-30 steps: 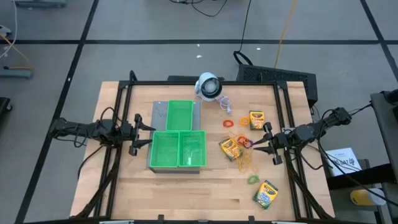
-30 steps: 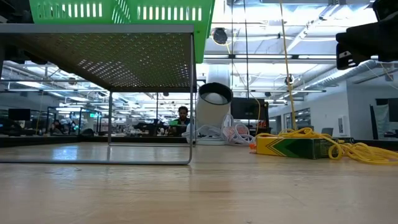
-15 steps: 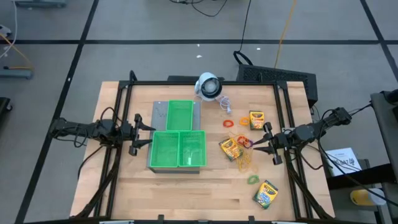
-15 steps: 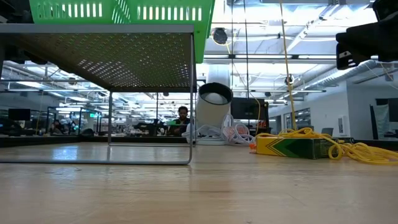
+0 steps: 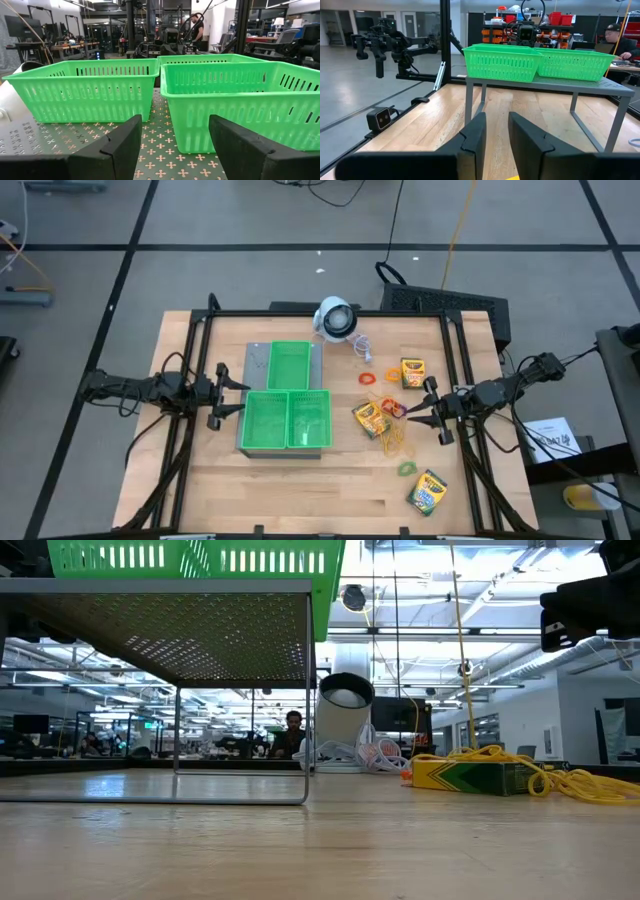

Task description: Pick & Place Office Desk Supplies

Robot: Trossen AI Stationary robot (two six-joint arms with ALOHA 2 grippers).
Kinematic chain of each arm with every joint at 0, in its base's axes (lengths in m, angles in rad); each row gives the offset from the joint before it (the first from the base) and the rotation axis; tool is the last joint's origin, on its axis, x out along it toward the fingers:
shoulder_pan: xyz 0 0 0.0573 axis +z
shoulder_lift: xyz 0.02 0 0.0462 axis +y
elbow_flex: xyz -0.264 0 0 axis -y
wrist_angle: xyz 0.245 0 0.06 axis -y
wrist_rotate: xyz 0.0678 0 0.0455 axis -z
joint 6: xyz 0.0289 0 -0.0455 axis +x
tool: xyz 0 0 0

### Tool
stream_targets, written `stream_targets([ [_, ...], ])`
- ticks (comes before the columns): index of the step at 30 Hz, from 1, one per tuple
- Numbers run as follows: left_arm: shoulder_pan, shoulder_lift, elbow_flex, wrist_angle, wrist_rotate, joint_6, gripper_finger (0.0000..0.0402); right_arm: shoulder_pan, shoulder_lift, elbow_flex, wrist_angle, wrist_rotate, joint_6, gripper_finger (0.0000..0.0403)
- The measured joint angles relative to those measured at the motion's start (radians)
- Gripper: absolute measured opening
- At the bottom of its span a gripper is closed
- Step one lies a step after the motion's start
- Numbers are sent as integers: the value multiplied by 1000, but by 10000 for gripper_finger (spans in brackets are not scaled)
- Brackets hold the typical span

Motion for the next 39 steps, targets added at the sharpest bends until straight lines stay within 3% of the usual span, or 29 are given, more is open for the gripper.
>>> stream_targets([
  [14, 0, 0, 0, 0, 0, 0, 241, 0, 0, 0, 11, 0, 0, 71],
  [25, 0, 0, 0, 0, 0, 0, 241, 0, -1, 0, 326, 1, 162, 71],
  [31, 0, 0, 0, 0, 0, 0, 241, 0, 8, 0, 336, 10, 133, 71],
  [36, 0, 0, 0, 0, 0, 0, 241, 0, 37, 3, 351, 221, 137, 78],
  [39, 0, 0, 0, 0, 0, 0, 241, 0, 79, 37, 339, 363, 180, 107],
])
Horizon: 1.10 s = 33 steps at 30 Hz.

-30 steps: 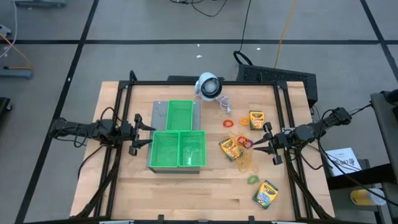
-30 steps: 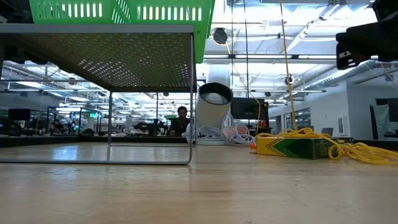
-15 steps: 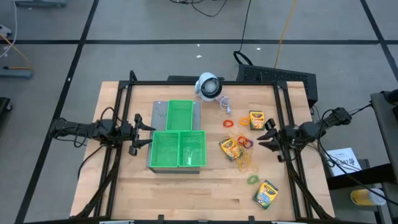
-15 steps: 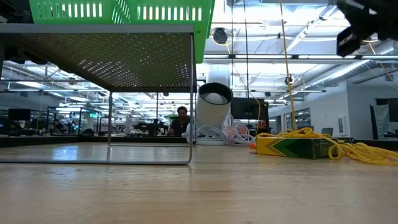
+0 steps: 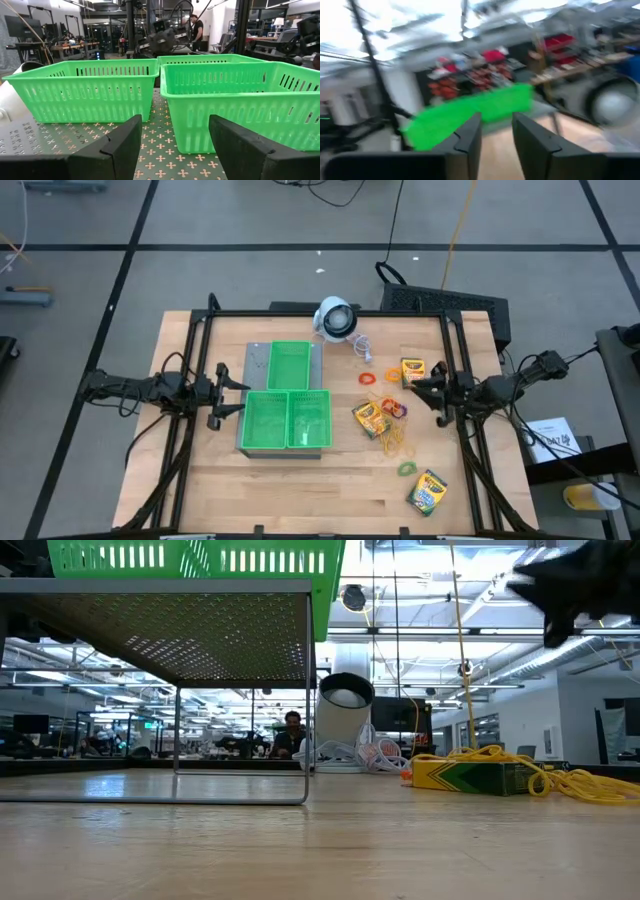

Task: Pick & Place Office Desk Supplies
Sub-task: Put the crayon box into the top green basket on the shelf

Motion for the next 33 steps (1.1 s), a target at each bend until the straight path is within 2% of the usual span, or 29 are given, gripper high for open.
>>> stream_targets([
  [3, 0, 0, 0, 0, 0, 0, 241, 0, 81, 54, -86, 116, 43, 152],
  [8, 0, 0, 0, 0, 0, 0, 241, -31, 281, 231, -206, 323, 84, 224],
  [11, 0, 0, 0, 0, 0, 0, 241, -93, 407, 357, -346, 369, 102, 248],
  [13, 0, 0, 0, 1, 0, 0, 241, -163, 475, 461, -479, 355, 182, 254],
  [16, 0, 0, 0, 0, 0, 0, 241, -303, 573, 609, -711, 199, 331, 250],
  [19, 0, 0, 0, 0, 0, 0, 241, -453, 666, 689, -848, 24, 381, 239],
  [26, 0, 1, 0, 1, 0, 0, 241, -814, 832, 704, -1008, -343, 397, 230],
  [29, 0, 1, 0, 1, 0, 0, 241, -933, 898, 703, -1041, -437, 367, 234],
  [33, 0, 1, 0, 1, 0, 0, 241, -1029, 977, 682, -970, -555, 241, 237],
])
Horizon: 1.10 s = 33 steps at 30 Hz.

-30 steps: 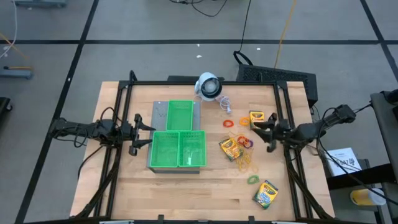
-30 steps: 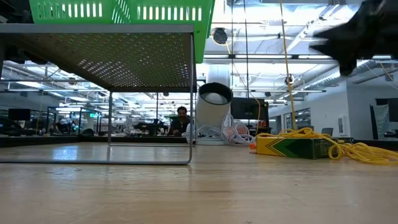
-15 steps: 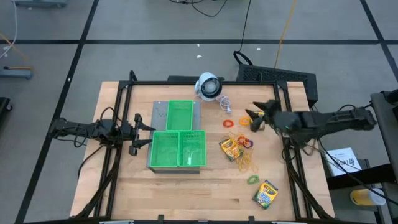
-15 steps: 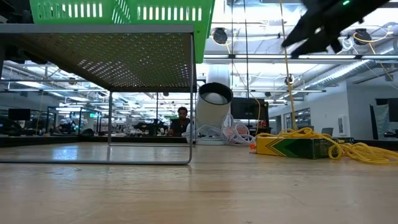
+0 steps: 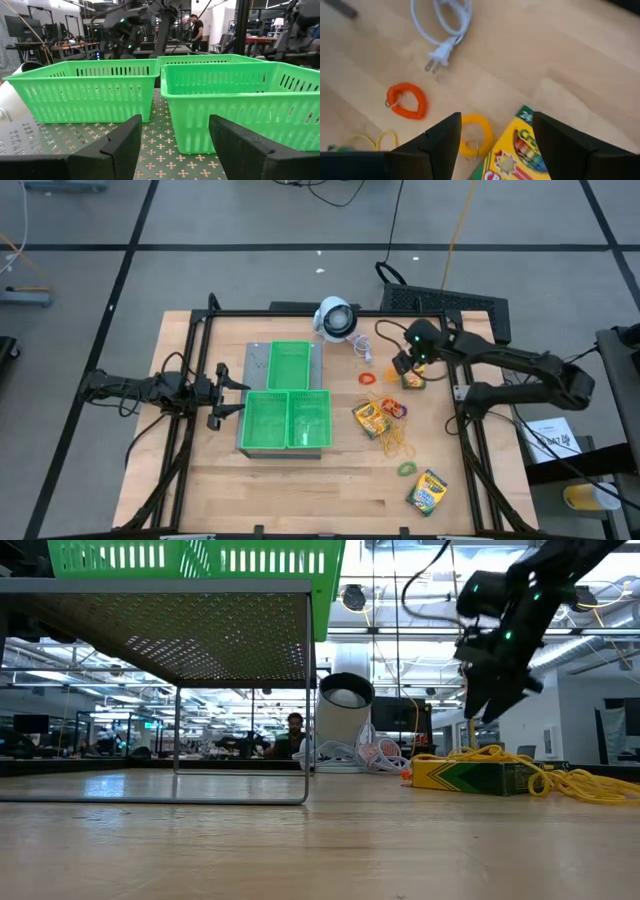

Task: Pick & Place Office Desk Supplies
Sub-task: Put the crayon box into the top green basket on the shelf

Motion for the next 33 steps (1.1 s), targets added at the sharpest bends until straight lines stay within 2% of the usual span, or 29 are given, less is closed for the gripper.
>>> stream_targets([
  [3, 0, 0, 0, 0, 0, 0, 241, -41, 60, -11, 50, -40, -66, 231],
  [9, 0, 0, 0, 0, 0, 0, 241, -69, 153, -12, 29, -45, -77, 217],
  [17, 0, 0, 0, 0, 0, 0, 241, -68, 154, -12, -70, -45, 64, 221],
  [22, 0, 0, 0, 0, 0, 0, 241, -68, 138, -12, -100, -130, 49, 246],
  [25, 0, 0, 0, 0, 0, 0, 241, -67, 138, -12, -127, -144, 75, 268],
  [33, 0, 0, 0, 0, 0, 0, 241, -68, 138, -13, -250, -18, 170, 312],
])
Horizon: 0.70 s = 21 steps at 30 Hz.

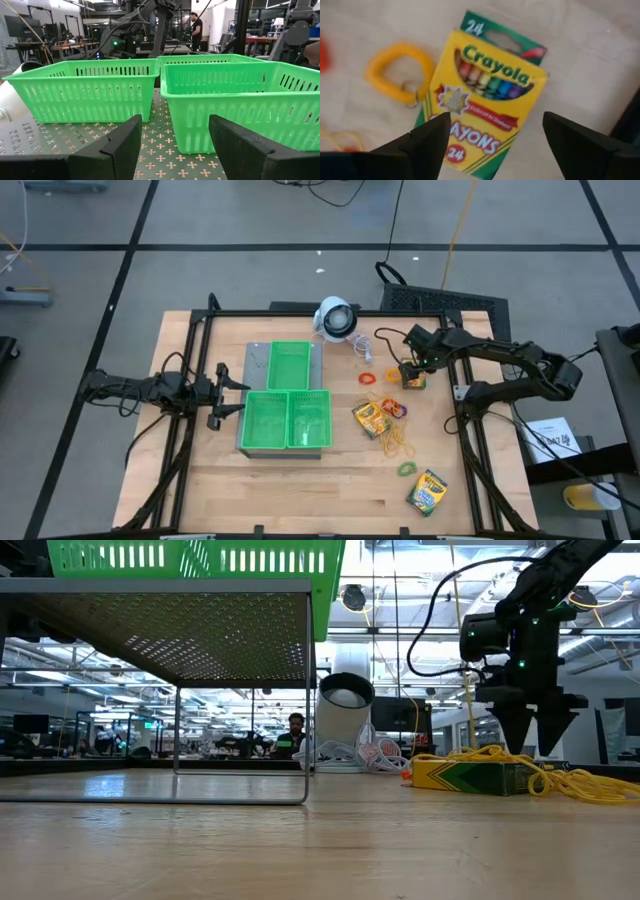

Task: Pick & Place Office Desk Supplies
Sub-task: Put the crayon box into the top green basket on the shelf

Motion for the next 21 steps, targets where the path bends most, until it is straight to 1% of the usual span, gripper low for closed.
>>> stream_targets([
  [3, 0, 0, 0, 0, 0, 0, 241, 0, 0, 0, 22, -3, 44, 323],
  [7, 0, 0, 0, 0, 0, 0, 241, 2, 0, -6, 69, -43, 105, 336],
  [14, 0, 0, 0, 0, 0, 0, 241, 2, -5, -94, 165, -49, 180, 355],
  [17, 0, 0, 0, 0, 0, 0, 241, 2, -4, -119, 186, -61, 197, 360],
  [21, 0, 0, 0, 0, 0, 0, 241, 2, -3, -120, 174, -73, 220, 361],
])
